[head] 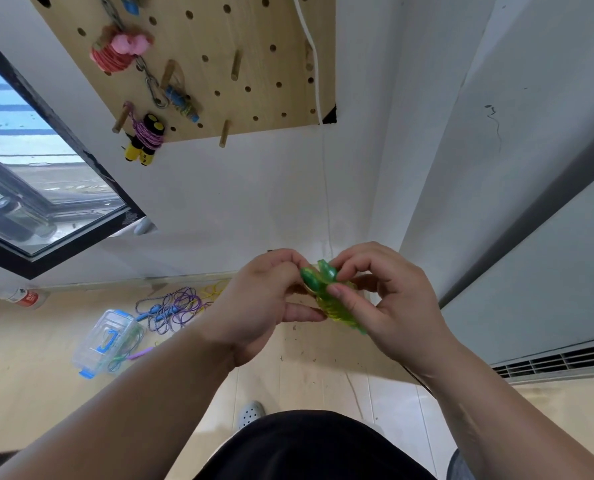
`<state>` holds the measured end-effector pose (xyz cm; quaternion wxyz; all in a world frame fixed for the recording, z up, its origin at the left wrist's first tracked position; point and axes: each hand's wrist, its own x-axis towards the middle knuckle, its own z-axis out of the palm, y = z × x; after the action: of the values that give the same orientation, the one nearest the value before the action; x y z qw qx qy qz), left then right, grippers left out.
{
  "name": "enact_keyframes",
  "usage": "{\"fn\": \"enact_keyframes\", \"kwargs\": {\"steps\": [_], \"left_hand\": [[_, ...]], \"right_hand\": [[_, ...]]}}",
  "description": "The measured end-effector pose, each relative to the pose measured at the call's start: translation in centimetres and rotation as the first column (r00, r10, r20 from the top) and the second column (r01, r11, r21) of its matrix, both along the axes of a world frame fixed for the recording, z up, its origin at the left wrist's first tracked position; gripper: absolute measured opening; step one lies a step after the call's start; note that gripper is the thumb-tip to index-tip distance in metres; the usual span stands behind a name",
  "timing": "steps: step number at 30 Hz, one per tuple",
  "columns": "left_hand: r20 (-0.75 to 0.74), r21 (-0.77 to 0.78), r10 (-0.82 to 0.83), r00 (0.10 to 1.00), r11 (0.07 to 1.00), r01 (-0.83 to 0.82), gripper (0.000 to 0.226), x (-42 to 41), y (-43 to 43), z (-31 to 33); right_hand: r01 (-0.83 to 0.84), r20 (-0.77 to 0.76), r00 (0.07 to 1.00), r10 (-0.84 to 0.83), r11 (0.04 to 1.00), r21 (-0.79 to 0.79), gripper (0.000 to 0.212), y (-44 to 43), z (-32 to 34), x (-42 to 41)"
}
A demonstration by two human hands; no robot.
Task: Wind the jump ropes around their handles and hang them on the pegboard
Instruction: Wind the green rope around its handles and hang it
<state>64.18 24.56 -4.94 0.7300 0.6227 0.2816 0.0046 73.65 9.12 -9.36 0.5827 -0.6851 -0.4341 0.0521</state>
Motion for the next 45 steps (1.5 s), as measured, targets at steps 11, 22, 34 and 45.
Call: {"fn": "enact_keyframes", "kwargs": {"steps": [11,22,34,45], "left_hand": [[0.094,-0.342,-0.055,0.994,0.936,0.085,0.024,-0.4,1.6,-1.0],[0.039,-0.170,0.039,0.998,0.985,-0.032,0.016,-0.7,6.1,0.3],[0.004,0.265,0.045,0.999,0.963,-0.045,0.010,-3.3,20.3,-0.5],[0.085,0.490,0.148,0.985,0.855,-0.170,0.015,-5.8,33.8,-2.7]], "right_hand": [[-0.067,-0.346,0.931,0.114,0.987,0.145,0.022,0.5,-0.3,0.0],[0.076,-0.600,0.794,0.092,0.966,0.249,0.030,7.2,0.0,-1.6],[0.109,-0.308,0.938,-0.158,0.979,-0.170,0.008,24.1,2.2,-4.4],[0.152,-0.308,0.923,-0.229,0.955,-0.255,0.031,37.5,1.5,-8.1]]}}
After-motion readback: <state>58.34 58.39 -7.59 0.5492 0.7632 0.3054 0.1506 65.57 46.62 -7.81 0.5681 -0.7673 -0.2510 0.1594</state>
